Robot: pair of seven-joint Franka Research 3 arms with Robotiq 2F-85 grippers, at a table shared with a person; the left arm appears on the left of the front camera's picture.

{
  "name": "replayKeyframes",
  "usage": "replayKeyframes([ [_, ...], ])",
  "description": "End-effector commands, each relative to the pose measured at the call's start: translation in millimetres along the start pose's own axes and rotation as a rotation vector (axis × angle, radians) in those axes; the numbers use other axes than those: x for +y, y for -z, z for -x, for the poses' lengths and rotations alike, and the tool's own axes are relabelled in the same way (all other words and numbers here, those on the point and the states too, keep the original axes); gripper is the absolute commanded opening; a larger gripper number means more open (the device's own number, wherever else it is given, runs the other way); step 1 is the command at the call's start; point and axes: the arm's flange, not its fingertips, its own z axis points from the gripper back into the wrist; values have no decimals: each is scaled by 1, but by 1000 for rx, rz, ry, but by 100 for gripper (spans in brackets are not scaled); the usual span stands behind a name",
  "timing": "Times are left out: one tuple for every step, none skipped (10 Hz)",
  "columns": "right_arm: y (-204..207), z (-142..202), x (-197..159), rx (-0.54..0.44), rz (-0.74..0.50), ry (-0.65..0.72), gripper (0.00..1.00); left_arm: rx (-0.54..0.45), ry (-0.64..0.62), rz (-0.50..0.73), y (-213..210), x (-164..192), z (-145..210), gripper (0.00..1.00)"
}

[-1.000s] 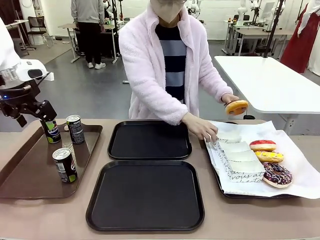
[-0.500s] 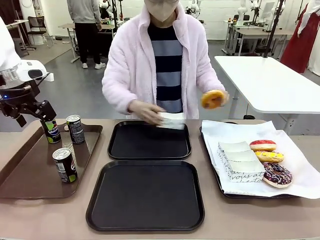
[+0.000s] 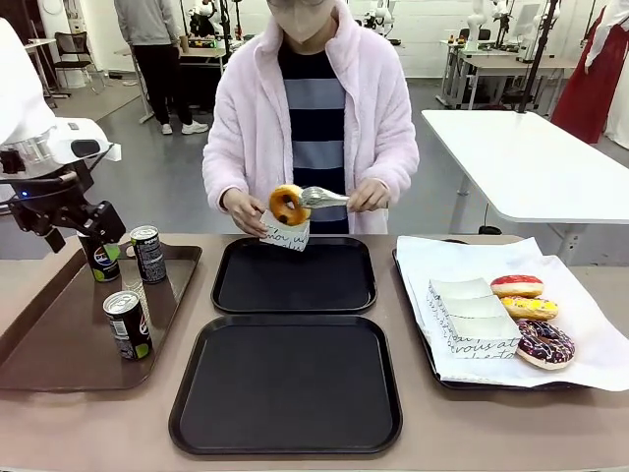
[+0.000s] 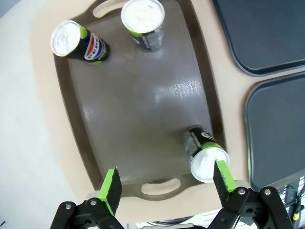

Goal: Set up donuts and drinks on trays.
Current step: Pick up one Pepsi coke and place it on the Flat Tray.

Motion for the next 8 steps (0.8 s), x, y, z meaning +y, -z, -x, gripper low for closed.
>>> replayKeyframes([
  [-2, 0, -1, -4, -14, -9, 100, -4, -50, -9, 0, -21, 20, 100],
  [-2, 0, -1, -4, -14, -9, 100, -6, -54, 0, 3, -30, 26, 100],
  [-2, 0, -1, -4, -14, -9, 100, -13, -64, -1, 8, -37, 30, 100],
  [-2, 0, -1, -4, -14, -9, 100, -2, -83, 3, 15, -42, 33, 100],
  [-2, 0, -1, -4, -14, -9, 100, 16, -91, 6, 23, -46, 36, 100],
  [-2, 0, -1, -4, -14, -9, 100, 14, -89, 3, 32, -49, 34, 100],
  [-2, 0, -1, -4, -14, -9, 100, 22, -101, 14, 40, -48, 31, 100],
  [-2, 0, -1, -4, -14, -9, 100, 31, -103, 24, 47, -48, 30, 100],
])
